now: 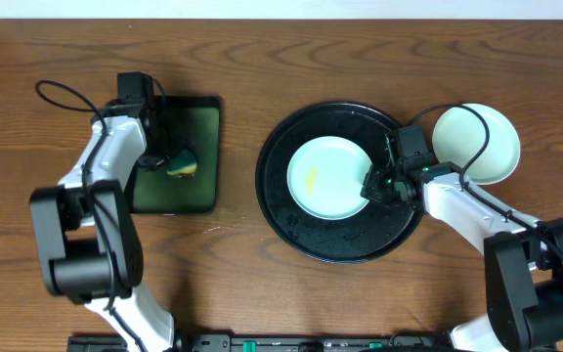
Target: Clean dirty plates on tray and stack at the side
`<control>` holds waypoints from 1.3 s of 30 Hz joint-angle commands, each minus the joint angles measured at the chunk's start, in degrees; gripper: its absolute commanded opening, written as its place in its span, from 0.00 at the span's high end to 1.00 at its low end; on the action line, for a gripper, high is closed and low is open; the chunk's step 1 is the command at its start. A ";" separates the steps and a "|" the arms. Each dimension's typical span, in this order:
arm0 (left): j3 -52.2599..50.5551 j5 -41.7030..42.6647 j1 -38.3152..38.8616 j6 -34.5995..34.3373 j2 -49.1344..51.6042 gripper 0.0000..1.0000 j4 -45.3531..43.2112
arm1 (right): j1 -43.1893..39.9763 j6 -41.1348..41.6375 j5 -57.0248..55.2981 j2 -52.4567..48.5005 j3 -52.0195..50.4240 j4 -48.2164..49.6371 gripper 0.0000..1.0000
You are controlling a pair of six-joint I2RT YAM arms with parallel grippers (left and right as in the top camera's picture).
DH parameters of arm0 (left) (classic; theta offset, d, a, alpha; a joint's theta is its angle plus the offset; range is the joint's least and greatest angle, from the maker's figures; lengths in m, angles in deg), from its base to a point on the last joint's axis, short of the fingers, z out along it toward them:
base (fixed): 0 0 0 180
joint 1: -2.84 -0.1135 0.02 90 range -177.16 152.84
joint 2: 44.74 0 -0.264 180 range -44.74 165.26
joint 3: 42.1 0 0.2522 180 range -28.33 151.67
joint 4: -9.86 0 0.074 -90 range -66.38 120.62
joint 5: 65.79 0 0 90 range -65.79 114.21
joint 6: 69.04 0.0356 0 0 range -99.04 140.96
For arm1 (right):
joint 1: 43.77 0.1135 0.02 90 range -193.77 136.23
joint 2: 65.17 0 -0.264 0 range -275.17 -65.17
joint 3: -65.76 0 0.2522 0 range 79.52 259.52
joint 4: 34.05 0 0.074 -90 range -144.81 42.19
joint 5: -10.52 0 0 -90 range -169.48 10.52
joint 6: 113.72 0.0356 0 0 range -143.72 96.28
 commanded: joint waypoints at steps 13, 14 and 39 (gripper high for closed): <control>-1.07 -1.31 -0.20 -0.72 1.11 0.92 -0.11 | 0.33 -1.55 -4.44 -0.68 -0.90 -1.18 0.99; -1.07 -1.31 -0.20 -0.72 1.66 0.93 -0.13 | 0.33 -1.55 -4.44 -0.68 -0.90 -1.25 0.99; 0.22 7.76 4.02 -0.68 -20.83 0.93 3.72 | 0.33 -13.11 -0.26 -0.68 5.22 -9.73 0.99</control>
